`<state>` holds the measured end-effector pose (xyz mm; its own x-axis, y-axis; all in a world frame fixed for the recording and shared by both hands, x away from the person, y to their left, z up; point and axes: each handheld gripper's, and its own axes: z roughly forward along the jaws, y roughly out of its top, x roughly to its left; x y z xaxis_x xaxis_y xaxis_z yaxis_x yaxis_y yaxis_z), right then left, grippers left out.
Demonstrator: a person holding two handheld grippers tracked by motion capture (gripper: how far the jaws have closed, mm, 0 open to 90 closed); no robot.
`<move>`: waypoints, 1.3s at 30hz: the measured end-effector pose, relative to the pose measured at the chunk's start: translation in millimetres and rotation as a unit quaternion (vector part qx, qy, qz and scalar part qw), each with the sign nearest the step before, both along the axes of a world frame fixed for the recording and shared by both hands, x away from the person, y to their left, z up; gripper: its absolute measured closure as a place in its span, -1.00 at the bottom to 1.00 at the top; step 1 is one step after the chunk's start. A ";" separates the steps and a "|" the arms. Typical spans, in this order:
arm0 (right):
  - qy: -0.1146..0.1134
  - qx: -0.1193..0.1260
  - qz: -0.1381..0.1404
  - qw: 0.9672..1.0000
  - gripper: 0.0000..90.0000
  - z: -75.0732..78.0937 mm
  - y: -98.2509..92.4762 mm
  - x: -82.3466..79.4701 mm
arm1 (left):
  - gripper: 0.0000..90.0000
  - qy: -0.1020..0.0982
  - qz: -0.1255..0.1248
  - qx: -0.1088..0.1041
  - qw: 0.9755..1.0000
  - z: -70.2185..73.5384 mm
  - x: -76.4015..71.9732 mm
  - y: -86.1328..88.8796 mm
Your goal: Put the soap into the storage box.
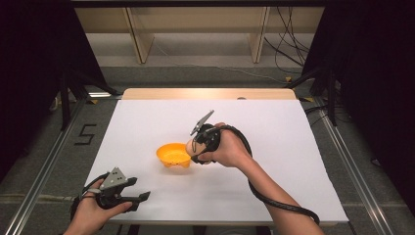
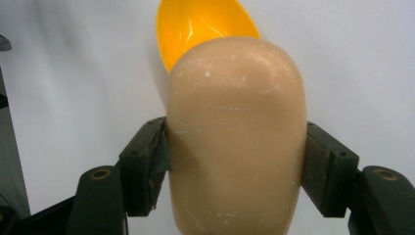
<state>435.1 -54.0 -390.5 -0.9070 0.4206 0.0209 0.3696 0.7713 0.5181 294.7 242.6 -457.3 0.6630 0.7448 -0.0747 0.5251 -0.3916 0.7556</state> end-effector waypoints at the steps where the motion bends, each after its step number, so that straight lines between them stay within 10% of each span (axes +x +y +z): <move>1: 0.003 0.000 -0.001 1.000 -0.22 0.0 0.4 -0.1 | -0.34 0.000 0.000 0.000 1.000 0.0 0.0 0.0; 39: -0.005 0.008 0.009 1.000 -0.22 1.2 13.6 10.1 | -0.34 -0.009 0.000 -0.003 1.000 1.9 0.2 1.4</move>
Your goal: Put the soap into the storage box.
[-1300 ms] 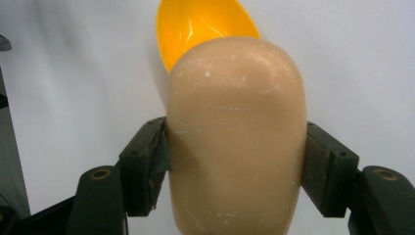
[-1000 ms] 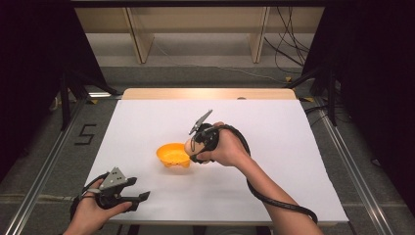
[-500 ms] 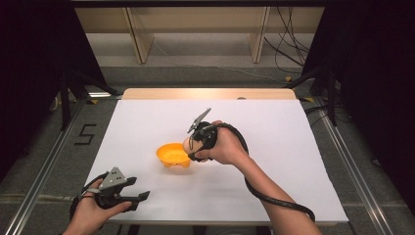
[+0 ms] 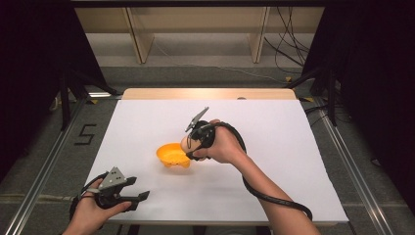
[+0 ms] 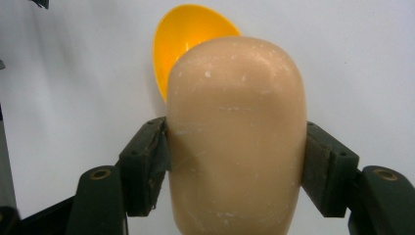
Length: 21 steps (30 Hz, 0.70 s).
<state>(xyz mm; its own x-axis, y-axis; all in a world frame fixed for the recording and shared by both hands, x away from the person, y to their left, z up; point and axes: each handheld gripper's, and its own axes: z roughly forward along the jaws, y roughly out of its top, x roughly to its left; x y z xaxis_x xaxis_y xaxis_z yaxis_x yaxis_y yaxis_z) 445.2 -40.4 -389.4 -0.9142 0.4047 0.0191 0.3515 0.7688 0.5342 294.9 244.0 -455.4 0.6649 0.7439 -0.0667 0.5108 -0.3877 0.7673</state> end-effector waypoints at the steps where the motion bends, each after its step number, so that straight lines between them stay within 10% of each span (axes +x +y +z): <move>1: 0.000 0.000 0.000 1.000 -0.22 0.0 0.3 0.2 | -0.34 0.000 0.001 0.002 1.000 0.2 -0.1 -0.1; 21: 0.003 0.003 0.004 1.000 -0.22 -1.6 8.6 5.6 | -0.34 -0.003 0.001 0.007 1.000 1.1 0.2 1.1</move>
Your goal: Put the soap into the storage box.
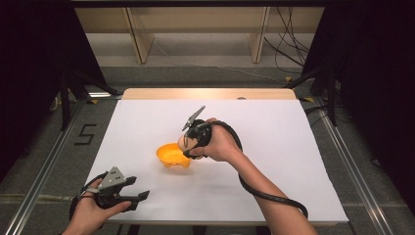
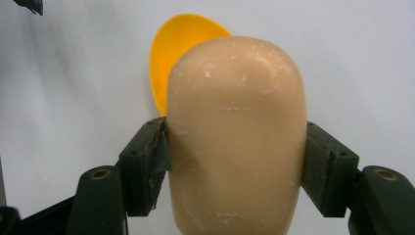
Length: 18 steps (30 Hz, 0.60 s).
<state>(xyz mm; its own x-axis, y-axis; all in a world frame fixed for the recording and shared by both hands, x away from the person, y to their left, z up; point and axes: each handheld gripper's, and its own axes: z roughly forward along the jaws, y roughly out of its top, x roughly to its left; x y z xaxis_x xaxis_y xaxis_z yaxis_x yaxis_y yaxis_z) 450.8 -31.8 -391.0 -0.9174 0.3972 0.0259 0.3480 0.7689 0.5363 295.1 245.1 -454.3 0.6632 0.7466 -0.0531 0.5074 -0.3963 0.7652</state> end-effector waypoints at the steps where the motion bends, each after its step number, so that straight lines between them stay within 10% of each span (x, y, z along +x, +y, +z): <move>1: 0.000 0.000 0.000 1.000 -0.22 0.0 0.0 0.0 | -0.34 0.000 0.000 0.000 1.000 0.0 0.0 0.0; 18: -0.008 0.001 0.006 1.000 -0.22 -0.8 7.9 3.9 | -0.34 0.000 0.002 -0.015 1.000 -0.6 -0.3 -0.9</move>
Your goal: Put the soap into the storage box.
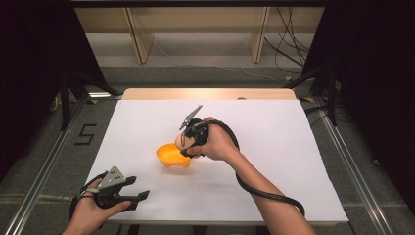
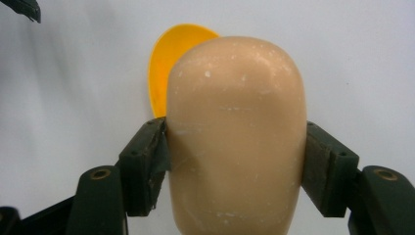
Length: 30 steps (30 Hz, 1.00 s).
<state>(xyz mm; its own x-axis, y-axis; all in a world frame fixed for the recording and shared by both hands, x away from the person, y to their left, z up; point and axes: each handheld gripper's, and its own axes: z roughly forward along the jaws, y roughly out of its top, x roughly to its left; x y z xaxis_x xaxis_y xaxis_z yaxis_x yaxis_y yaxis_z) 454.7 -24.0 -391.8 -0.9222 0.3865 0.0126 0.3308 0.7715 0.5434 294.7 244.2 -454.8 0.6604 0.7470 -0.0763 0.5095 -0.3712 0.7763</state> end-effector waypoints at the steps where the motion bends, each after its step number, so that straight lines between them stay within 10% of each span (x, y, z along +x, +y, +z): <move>1: -0.001 0.000 0.002 1.000 -0.22 -0.1 0.7 0.3 | -0.34 0.000 -0.002 0.003 1.000 0.4 0.0 0.1; 30: 0.000 -0.004 0.015 1.000 -0.22 -7.0 17.8 8.0 | -0.34 0.002 -0.003 0.006 1.000 0.9 0.3 1.8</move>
